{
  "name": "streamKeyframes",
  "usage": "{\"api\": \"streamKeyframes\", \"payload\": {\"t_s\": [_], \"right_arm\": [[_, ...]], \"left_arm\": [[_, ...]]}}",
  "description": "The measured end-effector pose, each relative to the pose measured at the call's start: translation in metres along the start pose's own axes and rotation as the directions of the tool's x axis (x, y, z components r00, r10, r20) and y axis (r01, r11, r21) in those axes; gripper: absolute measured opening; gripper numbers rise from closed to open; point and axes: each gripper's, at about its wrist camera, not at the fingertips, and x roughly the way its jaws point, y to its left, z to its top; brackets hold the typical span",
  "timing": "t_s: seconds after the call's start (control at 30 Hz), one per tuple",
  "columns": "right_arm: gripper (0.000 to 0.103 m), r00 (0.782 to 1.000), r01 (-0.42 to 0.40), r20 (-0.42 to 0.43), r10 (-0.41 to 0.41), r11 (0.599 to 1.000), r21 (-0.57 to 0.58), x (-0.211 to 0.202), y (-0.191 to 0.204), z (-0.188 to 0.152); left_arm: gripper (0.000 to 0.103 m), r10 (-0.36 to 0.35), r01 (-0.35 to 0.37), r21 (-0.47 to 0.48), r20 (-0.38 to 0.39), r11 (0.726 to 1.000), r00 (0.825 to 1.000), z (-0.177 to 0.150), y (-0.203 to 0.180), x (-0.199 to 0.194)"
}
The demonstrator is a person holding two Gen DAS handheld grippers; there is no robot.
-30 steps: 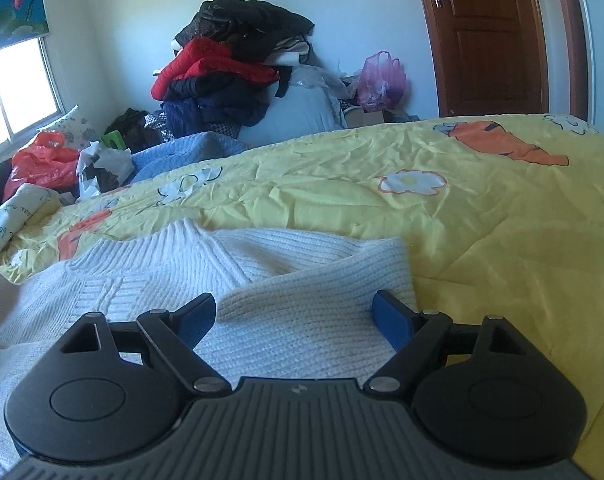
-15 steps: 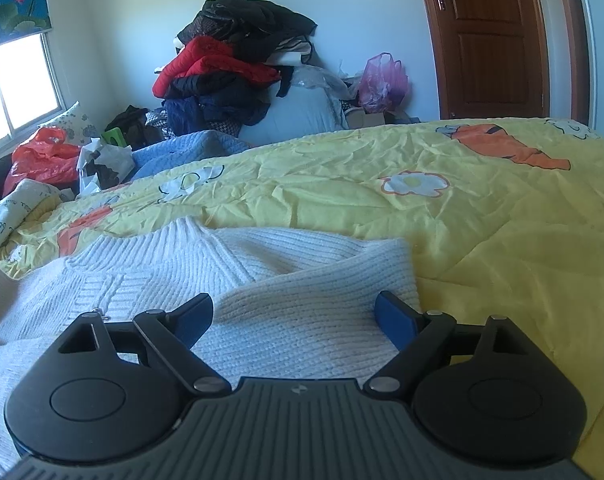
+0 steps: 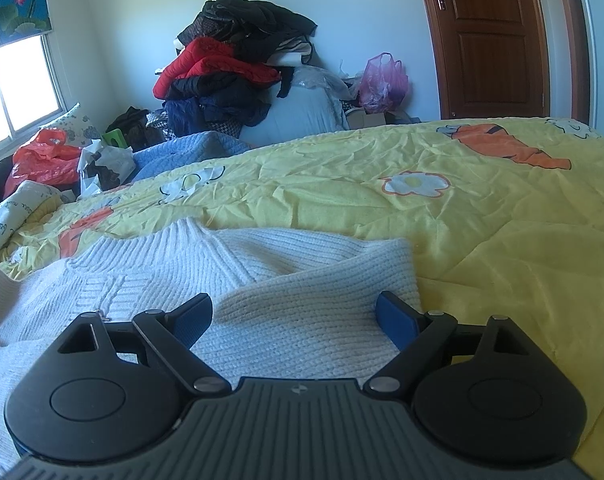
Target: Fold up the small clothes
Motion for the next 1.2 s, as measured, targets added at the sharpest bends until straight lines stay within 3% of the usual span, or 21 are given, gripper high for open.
{"api": "streamKeyframes", "payload": {"t_s": [0.13,0.23,0.37,0.47,0.53,0.57,0.6,0.73,0.8,0.87,0.9,0.93,0.97,1.03,1.1,1.13,1.17,1.2], "right_arm": [[0.089,1.0,-0.003,0.003,0.003,1.0,0.005,0.0,0.0,0.0],[0.089,1.0,-0.007,0.006,0.007,1.0,0.009,-0.001,-0.001,-0.001],[0.089,1.0,-0.015,0.007,0.015,1.0,0.017,-0.001,-0.002,-0.001],[0.089,1.0,-0.027,0.012,0.027,0.999,0.033,-0.002,-0.005,-0.001],[0.09,0.999,-0.033,0.014,0.033,0.999,0.04,-0.002,-0.006,-0.001],[0.09,0.999,-0.037,0.017,0.036,0.998,0.042,-0.003,-0.006,-0.001],[0.09,0.999,-0.04,0.018,0.039,0.998,0.043,-0.003,-0.006,-0.001],[0.092,0.999,-0.04,0.013,0.04,0.999,0.035,-0.002,-0.006,-0.001],[0.095,0.999,-0.04,0.0,0.04,0.999,0.019,-0.001,-0.003,0.0],[0.09,0.999,-0.001,-0.039,0.001,1.0,0.012,-0.001,0.005,0.008],[0.087,0.998,0.017,-0.056,-0.014,0.999,0.05,-0.005,0.01,0.013],[0.087,0.998,-0.027,-0.059,0.034,0.993,0.116,-0.012,0.015,0.019],[0.087,0.987,-0.137,-0.052,0.15,0.971,0.195,-0.02,0.021,0.024],[0.087,0.932,-0.318,-0.077,0.354,0.902,0.292,-0.025,0.039,0.03],[0.086,0.855,-0.404,-0.169,0.49,0.835,0.373,-0.016,0.065,0.028],[0.085,0.806,-0.43,-0.22,0.549,0.799,0.421,-0.007,0.077,0.023],[0.084,0.753,-0.438,-0.269,0.6,0.763,0.476,0.004,0.088,0.017],[0.082,0.715,-0.431,-0.302,0.631,0.737,0.521,0.013,0.097,0.01]], "left_arm": [[0.013,-0.051,0.021,0.186,0.163,0.982,0.985,-0.012,-0.079,-0.048],[0.012,-0.175,0.098,0.345,0.198,0.934,0.964,-0.052,-0.147,-0.081],[0.012,-0.29,0.2,0.564,0.073,0.801,0.954,-0.148,-0.222,-0.096],[0.012,-0.274,0.277,0.603,-0.099,0.749,0.957,-0.21,-0.244,-0.084],[0.01,-0.218,0.268,0.64,-0.158,0.72,0.963,-0.236,-0.249,-0.074],[0.01,-0.217,0.251,0.661,-0.135,0.707,0.967,-0.238,-0.252,-0.077],[0.01,-0.248,0.258,0.646,-0.108,0.719,0.963,-0.236,-0.248,-0.08],[0.01,-0.253,0.267,0.613,-0.111,0.743,0.961,-0.232,-0.241,-0.076],[0.01,-0.272,0.257,0.628,-0.074,0.735,0.959,-0.236,-0.241,-0.086],[0.01,-0.287,0.251,0.641,-0.049,0.726,0.957,-0.241,-0.243,-0.091],[0.01,-0.292,0.249,0.642,-0.041,0.725,0.955,-0.24,-0.243,-0.094],[0.01,-0.297,0.25,0.642,-0.037,0.725,0.954,-0.24,-0.244,-0.094],[0.01,-0.299,0.252,0.641,-0.036,0.725,0.953,-0.239,-0.244,-0.094],[0.01,-0.307,0.258,0.642,-0.037,0.722,0.951,-0.237,-0.245,-0.091],[0.01,-0.318,0.264,0.645,-0.034,0.717,0.947,-0.238,-0.245,-0.094],[0.01,-0.325,0.267,0.646,-0.031,0.715,0.945,-0.238,-0.245,-0.095],[0.01,-0.328,0.268,0.647,-0.028,0.714,0.944,-0.238,-0.244,-0.095],[0.01,-0.33,0.267,0.648,-0.025,0.713,0.944,-0.238,-0.244,-0.097]]}}
